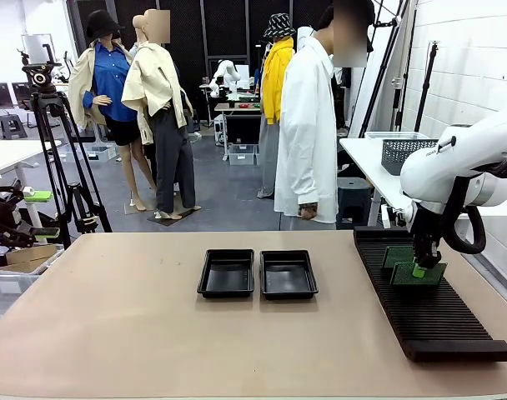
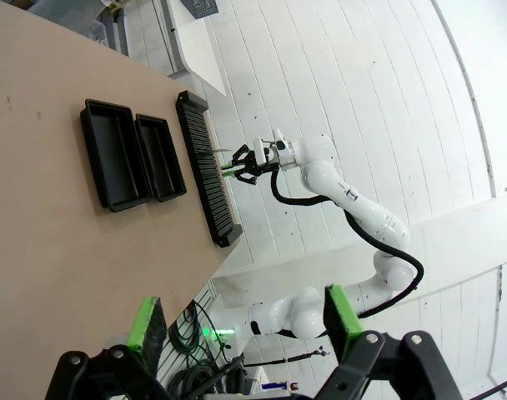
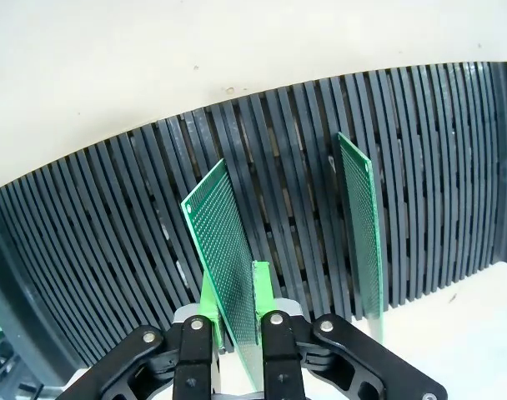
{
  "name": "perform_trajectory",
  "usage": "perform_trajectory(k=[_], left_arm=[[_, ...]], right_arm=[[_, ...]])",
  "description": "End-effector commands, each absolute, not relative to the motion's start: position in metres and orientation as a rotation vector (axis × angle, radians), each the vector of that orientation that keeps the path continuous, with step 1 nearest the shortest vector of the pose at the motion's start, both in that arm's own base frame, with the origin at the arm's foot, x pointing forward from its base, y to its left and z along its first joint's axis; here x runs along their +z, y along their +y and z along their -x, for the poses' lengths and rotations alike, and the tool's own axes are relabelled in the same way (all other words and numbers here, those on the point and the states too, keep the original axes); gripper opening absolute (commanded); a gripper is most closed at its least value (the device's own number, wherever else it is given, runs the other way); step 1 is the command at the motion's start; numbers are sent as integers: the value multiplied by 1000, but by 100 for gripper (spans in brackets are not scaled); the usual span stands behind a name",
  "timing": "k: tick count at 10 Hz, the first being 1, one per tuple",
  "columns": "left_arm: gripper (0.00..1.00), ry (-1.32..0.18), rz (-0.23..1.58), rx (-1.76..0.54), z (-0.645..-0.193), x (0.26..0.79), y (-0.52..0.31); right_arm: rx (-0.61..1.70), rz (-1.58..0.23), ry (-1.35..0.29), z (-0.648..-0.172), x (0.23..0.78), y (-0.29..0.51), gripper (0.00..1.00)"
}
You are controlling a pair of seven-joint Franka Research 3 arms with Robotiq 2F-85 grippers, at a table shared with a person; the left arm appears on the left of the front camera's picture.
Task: Inspect and transfer BCBs to ESD trays.
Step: Pick up the Blank PCB from the PCB Rack and place it in the left ESD tray.
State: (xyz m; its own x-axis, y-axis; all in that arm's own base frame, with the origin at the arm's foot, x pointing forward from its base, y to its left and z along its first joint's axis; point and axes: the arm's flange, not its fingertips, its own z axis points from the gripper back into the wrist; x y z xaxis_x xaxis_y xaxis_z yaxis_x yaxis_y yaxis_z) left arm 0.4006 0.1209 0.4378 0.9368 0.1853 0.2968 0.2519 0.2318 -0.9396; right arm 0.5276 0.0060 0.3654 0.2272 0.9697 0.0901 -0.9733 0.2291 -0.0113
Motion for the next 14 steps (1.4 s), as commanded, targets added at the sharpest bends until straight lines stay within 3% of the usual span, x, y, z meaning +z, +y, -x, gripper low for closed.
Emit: perform_trajectory(k=[1, 6, 7, 9, 14], left_arm=[[100, -384, 1341, -49, -400, 438, 123], [100, -384, 1341, -49, -400, 438, 123], [100, -384, 1341, -49, -400, 438, 123], [100, -384, 1341, -49, -400, 438, 123], [100, -384, 1341, -49, -400, 438, 123]], right_arm=[[1337, -51, -87, -528, 366, 6, 21], [1349, -43, -73, -528, 365, 8, 21], [1356, -36, -73, -528, 365, 9, 19], [1370, -21, -74, -527, 365, 10, 0], [1403, -5, -52, -528, 364, 11, 0]])
